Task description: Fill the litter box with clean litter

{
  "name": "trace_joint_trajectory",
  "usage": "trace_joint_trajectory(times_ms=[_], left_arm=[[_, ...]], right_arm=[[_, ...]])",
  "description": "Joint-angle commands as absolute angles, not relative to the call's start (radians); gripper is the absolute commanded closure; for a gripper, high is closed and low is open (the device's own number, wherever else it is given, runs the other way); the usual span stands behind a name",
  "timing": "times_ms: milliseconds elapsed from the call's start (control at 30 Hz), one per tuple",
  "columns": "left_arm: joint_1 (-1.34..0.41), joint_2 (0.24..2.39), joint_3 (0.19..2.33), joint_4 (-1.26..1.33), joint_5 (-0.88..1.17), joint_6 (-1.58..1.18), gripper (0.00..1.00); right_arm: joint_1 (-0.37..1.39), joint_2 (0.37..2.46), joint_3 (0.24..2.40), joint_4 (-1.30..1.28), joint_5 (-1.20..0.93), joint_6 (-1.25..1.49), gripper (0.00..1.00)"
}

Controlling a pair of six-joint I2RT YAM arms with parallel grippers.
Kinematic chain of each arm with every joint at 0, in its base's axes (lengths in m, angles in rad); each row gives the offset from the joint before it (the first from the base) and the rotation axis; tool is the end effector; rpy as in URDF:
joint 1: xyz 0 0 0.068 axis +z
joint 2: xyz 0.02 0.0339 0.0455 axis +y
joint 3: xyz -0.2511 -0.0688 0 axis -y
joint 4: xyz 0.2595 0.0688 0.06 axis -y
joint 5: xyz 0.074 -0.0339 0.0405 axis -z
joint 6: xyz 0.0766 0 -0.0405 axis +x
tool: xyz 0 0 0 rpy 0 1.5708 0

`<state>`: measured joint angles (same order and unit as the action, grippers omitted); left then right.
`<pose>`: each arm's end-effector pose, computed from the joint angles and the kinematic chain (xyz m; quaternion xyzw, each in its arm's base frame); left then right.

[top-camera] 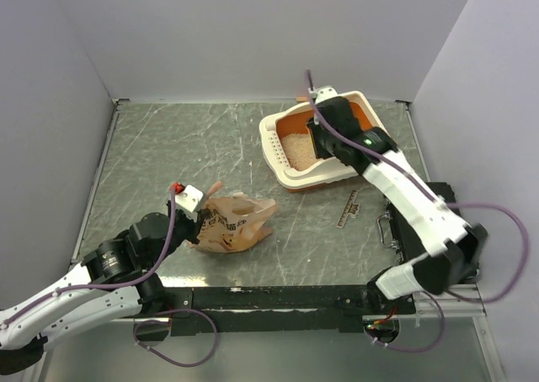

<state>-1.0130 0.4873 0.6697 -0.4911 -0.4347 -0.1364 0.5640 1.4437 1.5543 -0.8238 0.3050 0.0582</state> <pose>0.1222 -0.1349 0.2936 0.2194 0.7679 -0.1670 0.5782 0.3087 0.1680 0.3546 -0.1638 0.8861 -0.0057 0.4335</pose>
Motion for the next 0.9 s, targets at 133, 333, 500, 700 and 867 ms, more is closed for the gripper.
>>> trace_joint_trajectory(times_ms=[133, 333, 500, 700, 867], left_arm=[[-1.005, 0.471, 0.715, -0.354, -0.390, -0.127, 0.99], [-1.005, 0.465, 0.709, -0.344, -0.354, -0.112, 0.99], [-1.006, 0.474, 0.703, -0.336, -0.307, -0.100, 0.99], [-1.005, 0.517, 0.704, -0.341, -0.256, -0.094, 0.99], [-1.006, 0.517, 0.700, -0.334, -0.216, -0.086, 0.99]], right_arm=[[0.578, 1.089, 1.540, -0.888, -0.165, 0.190, 1.00], [0.578, 0.989, 1.485, -0.948, -0.484, 0.224, 1.00], [0.580, 0.948, 1.416, -0.957, -0.652, 0.233, 1.00], [0.578, 0.985, 1.381, -0.963, -0.698, 0.222, 1.00], [0.577, 1.029, 1.384, -0.963, -0.695, 0.204, 1.00]])
